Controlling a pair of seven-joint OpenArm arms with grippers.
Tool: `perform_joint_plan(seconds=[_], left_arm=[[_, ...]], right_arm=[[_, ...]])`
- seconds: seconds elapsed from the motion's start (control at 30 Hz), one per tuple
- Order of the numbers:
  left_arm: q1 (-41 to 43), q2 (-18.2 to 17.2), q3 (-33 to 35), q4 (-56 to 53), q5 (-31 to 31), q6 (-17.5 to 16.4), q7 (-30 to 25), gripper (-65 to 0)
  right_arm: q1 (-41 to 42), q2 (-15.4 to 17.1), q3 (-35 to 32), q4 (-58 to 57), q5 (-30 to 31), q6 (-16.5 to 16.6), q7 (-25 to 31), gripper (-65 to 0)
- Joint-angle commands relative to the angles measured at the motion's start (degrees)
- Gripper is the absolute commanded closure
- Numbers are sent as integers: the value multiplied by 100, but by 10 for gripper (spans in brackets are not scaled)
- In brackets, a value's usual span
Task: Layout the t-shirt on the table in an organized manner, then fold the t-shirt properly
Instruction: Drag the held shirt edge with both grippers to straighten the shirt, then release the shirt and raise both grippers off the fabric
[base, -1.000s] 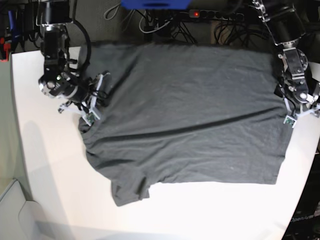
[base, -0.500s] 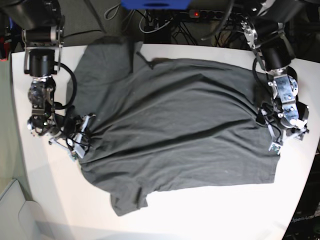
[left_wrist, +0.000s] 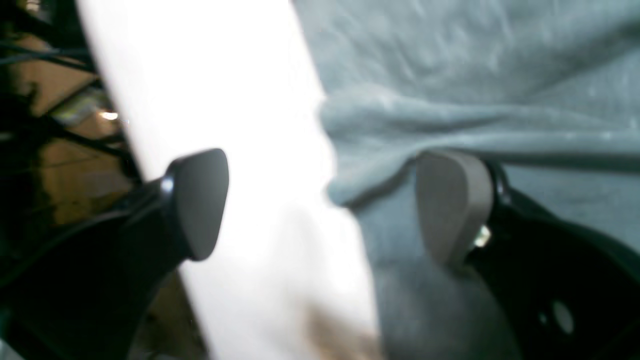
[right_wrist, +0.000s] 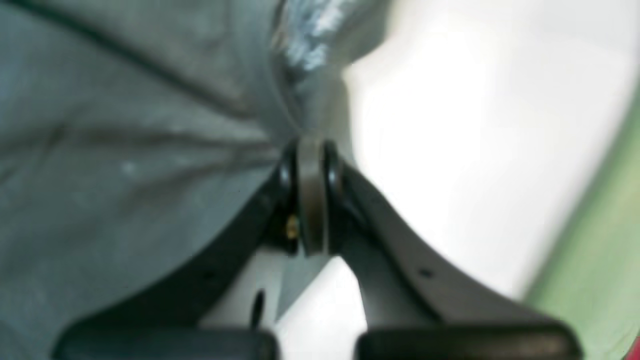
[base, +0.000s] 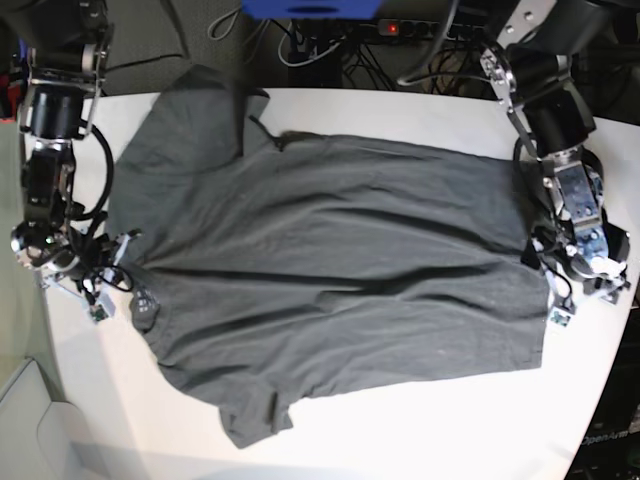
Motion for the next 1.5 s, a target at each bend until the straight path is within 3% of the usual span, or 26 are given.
perform_joint_plan(seconds=[0.0, 0.27, 0.47, 0.87, 0.93, 1.2, 1.47], left_arm=[[-69, -88, -3, 297, 39, 29, 84, -571], [626, -35, 23, 1809, 39, 29, 813, -571], [1584, 0, -3, 2284, -5, 29, 804, -571], [2490, 360, -979, 2829, -1614, 29, 813, -571], [2560, 404, -1049, 2829, -1745, 29, 813, -571], [2824, 413, -1058, 2847, -2159, 29, 813, -571], [2956, 624, -1181, 3242, -2211, 29, 813, -571]], right_arm=[[43, 84, 71, 322, 80, -1, 27, -2], [-696, -83, 123, 1984, 80, -1, -826, -3], [-1417, -267, 132, 2379, 88, -1, -826, -4], [-2138, -294, 167, 2836, 88, -1, -817, -6], [-2234, -311, 281, 2986, 88, -1, -817, -30], [-2366, -557, 1038, 3100, 88, -1, -817, -221], [-2595, -601, 1662, 3100, 88, -1, -852, -236]])
